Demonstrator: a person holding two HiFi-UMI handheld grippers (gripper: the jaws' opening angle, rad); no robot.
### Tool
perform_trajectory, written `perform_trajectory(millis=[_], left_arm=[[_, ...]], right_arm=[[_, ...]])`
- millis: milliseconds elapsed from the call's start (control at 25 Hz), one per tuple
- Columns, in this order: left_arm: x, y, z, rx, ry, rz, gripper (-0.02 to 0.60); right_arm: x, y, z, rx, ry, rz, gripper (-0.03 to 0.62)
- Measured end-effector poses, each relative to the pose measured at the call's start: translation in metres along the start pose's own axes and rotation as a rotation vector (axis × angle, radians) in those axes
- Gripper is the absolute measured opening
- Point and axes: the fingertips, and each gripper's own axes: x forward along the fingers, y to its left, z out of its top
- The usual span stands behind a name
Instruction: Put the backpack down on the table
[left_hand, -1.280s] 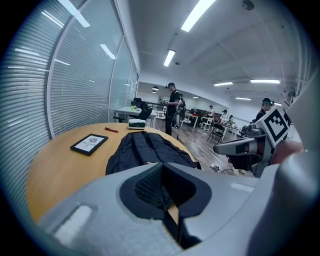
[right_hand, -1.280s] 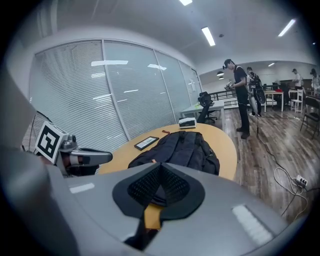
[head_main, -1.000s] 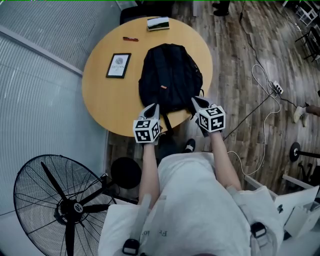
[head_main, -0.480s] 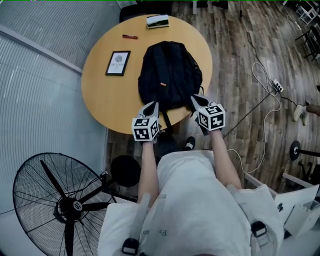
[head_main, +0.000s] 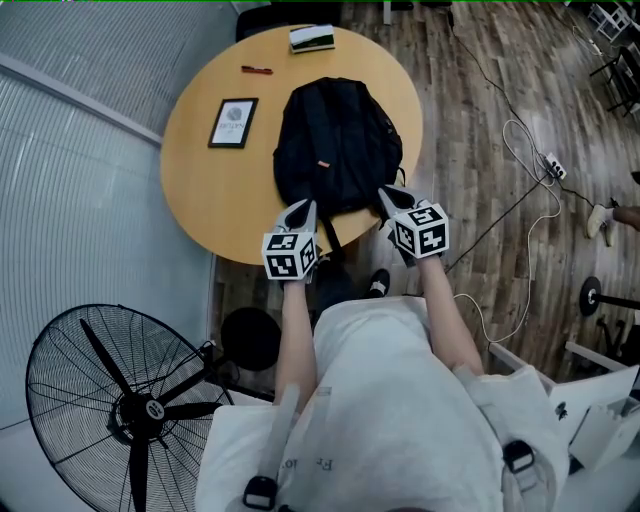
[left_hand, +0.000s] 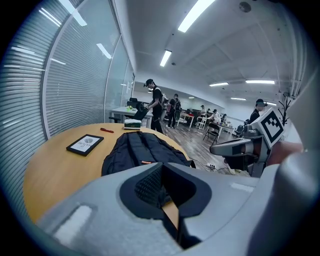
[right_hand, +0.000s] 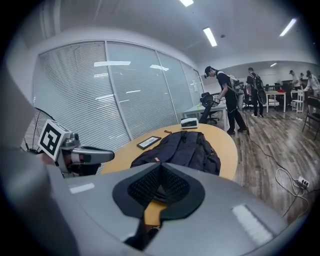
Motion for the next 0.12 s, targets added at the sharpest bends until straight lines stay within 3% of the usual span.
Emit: perform_trajectory(millis=[120], left_arm=[[0.0014, -0.0008, 0.0009, 0.001, -0.004, -0.001, 0.003]], right_arm=[[0.0004, -0.0005, 0.0011, -0.001, -0.001, 0.002, -0.002]])
